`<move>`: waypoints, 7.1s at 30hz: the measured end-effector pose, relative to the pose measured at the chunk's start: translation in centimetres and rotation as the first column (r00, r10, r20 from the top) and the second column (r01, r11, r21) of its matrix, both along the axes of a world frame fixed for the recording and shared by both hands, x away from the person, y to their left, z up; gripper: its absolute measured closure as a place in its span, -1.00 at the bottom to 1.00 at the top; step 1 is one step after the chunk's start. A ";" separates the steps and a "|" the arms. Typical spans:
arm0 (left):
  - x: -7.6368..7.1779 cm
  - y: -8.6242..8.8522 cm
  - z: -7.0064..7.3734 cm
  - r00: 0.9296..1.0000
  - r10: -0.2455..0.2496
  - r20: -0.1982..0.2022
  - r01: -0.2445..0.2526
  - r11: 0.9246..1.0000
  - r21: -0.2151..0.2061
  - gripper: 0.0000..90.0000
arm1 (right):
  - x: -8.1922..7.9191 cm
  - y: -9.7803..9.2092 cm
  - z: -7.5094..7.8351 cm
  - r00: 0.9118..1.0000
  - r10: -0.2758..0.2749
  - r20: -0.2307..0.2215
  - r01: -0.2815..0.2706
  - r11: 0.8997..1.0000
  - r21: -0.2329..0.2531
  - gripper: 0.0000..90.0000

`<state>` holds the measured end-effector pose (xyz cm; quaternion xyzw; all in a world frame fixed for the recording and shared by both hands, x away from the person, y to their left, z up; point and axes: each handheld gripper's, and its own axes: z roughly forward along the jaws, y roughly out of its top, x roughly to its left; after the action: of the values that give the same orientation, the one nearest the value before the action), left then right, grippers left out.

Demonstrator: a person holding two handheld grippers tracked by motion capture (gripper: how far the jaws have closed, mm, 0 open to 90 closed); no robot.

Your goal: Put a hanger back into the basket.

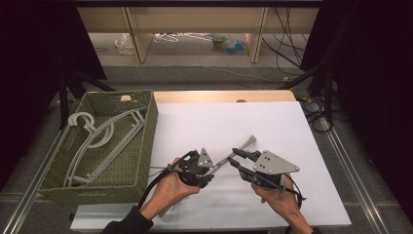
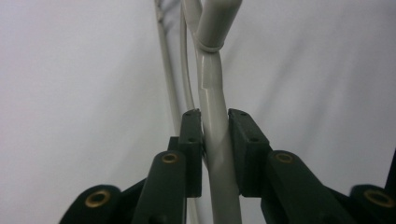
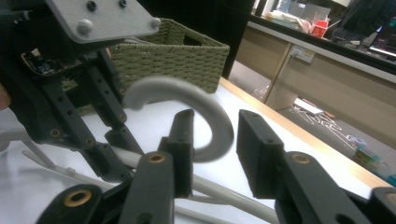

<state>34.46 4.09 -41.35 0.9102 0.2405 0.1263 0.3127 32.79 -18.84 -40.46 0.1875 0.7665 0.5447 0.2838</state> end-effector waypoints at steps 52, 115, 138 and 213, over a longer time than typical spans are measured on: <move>1.3 12.6 7.7 0.978 0.096 -0.186 -0.184 0.820 -0.542 0.76 | -3.4 -3.0 -1.8 0.979 -0.028 -0.202 0.056 0.989 0.134 -0.39; 5.5 34.1 7.7 0.870 0.473 -0.143 -0.471 0.705 -0.530 0.76 | -3.0 -2.3 -2.3 0.977 -0.024 -0.211 0.049 0.992 0.117 -0.62; 5.8 35.2 4.0 0.876 0.435 -0.208 -0.478 0.732 -0.485 0.75 | -2.9 -2.4 -2.3 0.978 -0.027 -0.208 0.051 0.993 0.110 -0.62; 3.3 30.9 4.2 0.735 0.676 -0.050 -0.631 0.655 -0.416 -0.21 | -2.9 -2.2 -2.4 0.971 -0.011 -0.239 0.044 0.990 0.133 -0.62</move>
<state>37.76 35.03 -37.18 0.6682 0.5549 0.2272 0.4404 29.88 -21.02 -42.90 0.2813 0.7531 0.5656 0.1839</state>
